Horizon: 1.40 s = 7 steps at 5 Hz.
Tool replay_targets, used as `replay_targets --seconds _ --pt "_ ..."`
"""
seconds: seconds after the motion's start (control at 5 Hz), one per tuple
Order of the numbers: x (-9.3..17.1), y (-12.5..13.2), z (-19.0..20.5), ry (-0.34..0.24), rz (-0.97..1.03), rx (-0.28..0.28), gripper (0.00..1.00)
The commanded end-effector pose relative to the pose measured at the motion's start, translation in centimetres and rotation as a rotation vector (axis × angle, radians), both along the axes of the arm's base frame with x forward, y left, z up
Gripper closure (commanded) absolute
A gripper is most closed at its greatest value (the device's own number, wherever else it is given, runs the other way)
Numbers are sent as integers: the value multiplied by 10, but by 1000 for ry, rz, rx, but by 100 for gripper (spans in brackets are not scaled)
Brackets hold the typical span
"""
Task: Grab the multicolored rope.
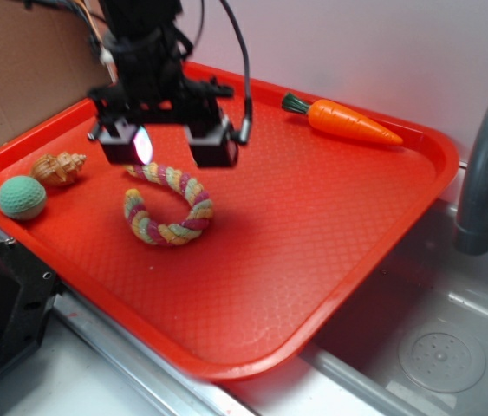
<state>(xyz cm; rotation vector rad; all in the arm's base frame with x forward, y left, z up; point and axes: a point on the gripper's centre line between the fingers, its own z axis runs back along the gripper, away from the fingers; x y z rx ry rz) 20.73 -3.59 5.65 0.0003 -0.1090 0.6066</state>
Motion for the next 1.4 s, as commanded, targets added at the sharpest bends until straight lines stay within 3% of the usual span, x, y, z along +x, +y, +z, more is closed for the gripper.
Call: replay_targets --seconds 0.0,0.2,0.4,0.6,0.8,1.0,1.2 --pt "17 12 -32 12 -45 -19 0" --pt "11 17 -45 40 -48 -30 68" --pt "12 18 -31 55 -111 -27 100" --pt "9 25 19 -3 -329 -51 100" --pt "-4 32 70 -40 -501 -1 100" --pt "-20 39 120 -115 -588 57 100" --pt "-21 44 170 -147 -605 39 100"
